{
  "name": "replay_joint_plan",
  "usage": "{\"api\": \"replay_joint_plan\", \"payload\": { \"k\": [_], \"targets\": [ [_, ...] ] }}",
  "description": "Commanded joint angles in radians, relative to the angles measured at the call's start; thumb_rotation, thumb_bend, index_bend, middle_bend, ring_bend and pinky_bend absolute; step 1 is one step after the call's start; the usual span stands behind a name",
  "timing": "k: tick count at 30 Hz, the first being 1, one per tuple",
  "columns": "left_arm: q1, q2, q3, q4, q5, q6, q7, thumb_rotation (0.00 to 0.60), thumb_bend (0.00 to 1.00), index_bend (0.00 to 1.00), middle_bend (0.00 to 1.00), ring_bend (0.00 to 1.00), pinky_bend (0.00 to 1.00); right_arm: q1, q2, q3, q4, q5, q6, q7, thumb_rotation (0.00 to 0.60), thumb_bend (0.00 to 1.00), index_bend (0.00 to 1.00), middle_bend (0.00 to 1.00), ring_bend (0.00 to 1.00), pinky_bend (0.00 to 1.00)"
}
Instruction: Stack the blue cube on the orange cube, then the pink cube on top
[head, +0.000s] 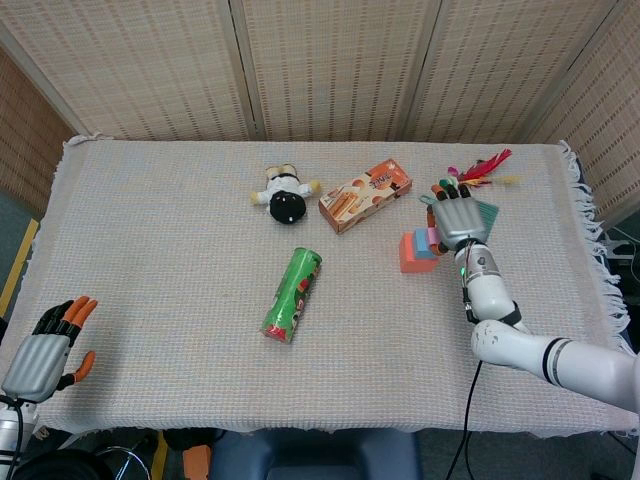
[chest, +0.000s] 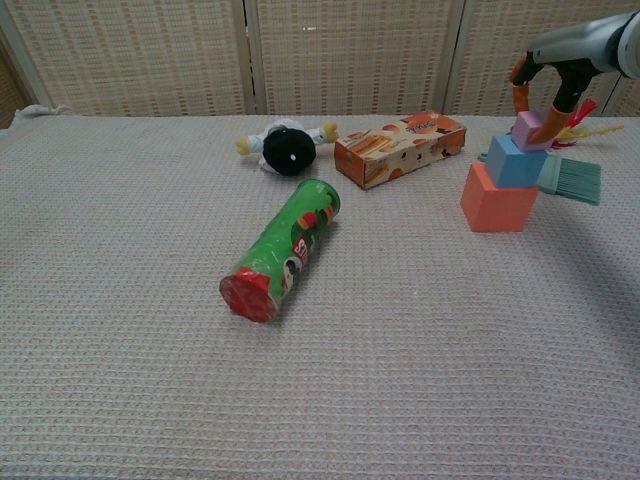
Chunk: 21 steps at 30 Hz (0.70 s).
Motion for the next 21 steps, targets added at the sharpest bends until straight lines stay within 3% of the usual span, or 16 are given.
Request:
{"api": "replay_joint_plan", "payload": {
  "k": [1, 21],
  "targets": [
    [-0.001, 0.0, 0.0, -0.001, 0.001, 0.0, 0.0, 0.6, 0.45, 0.0, 0.0, 0.0, 0.09, -0.001, 0.001, -0.001, -0.002, 0.004, 0.002, -0.002, 0.6, 0.18, 0.53, 0.07, 0.0, 0.0],
    [0.003, 0.006, 0.003, -0.007, 0.011, 0.011, -0.005, 0.6, 0.45, 0.0, 0.0, 0.0, 0.09, -0.008, 0.003, 0.017, -0.024, -0.006, 0.024, 0.014, 0.6, 0.18, 0.52, 0.07, 0.0, 0.0]
  ]
}}
